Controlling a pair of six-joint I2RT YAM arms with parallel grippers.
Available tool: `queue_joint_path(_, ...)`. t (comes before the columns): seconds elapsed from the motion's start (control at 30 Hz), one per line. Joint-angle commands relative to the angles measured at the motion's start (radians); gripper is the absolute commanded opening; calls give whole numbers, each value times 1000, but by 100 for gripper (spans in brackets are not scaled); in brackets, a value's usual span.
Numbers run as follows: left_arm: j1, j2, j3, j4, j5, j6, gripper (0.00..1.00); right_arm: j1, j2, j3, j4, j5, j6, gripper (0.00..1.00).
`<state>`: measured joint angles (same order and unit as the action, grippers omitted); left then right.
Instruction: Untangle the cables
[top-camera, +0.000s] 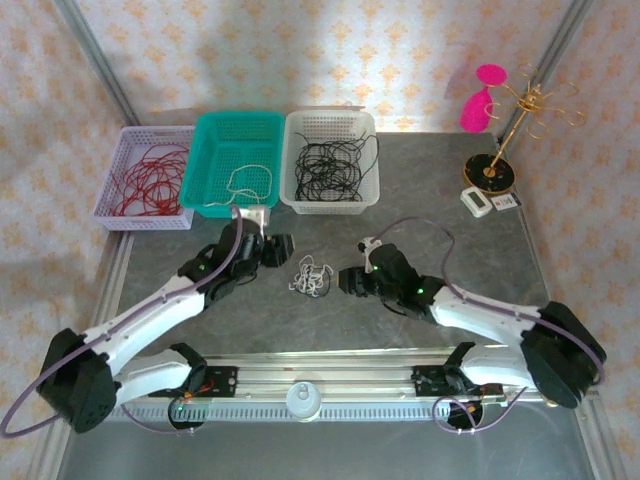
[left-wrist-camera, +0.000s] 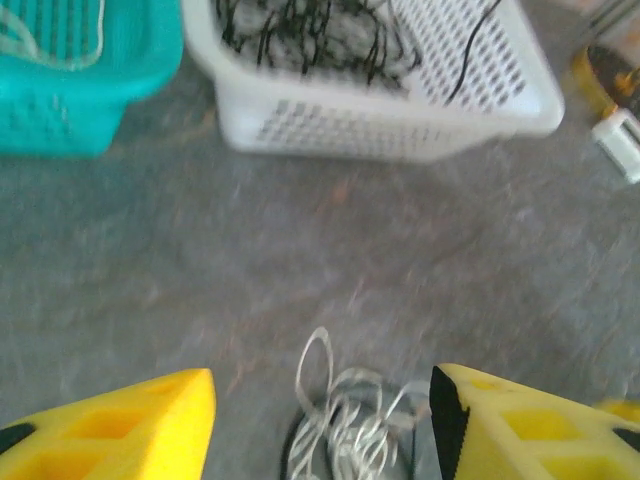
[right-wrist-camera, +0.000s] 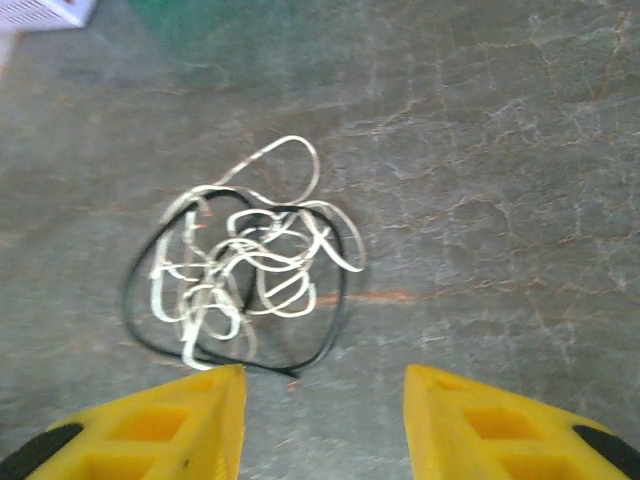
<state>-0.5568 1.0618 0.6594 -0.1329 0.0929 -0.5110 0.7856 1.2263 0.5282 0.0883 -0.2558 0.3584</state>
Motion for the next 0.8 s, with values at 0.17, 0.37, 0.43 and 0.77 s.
queue_joint_path(0.17, -5, -161, -76, -35, 17, -43, 59, -1, 205, 91, 150, -31, -252, 49)
queue_joint_path(0.37, -7, -167, -73, -55, 62, -37, 59, -25, 327, 155, 160, -127, -331, 45)
queue_joint_path(0.43, -6, -179, -70, -63, 59, -36, 59, -30, 361, 169, 175, -125, -339, 41)
queue_joint_path(0.77, -5, -192, -28, -111, -8, -47, 60, -59, 364, 207, 120, -93, -400, 2)
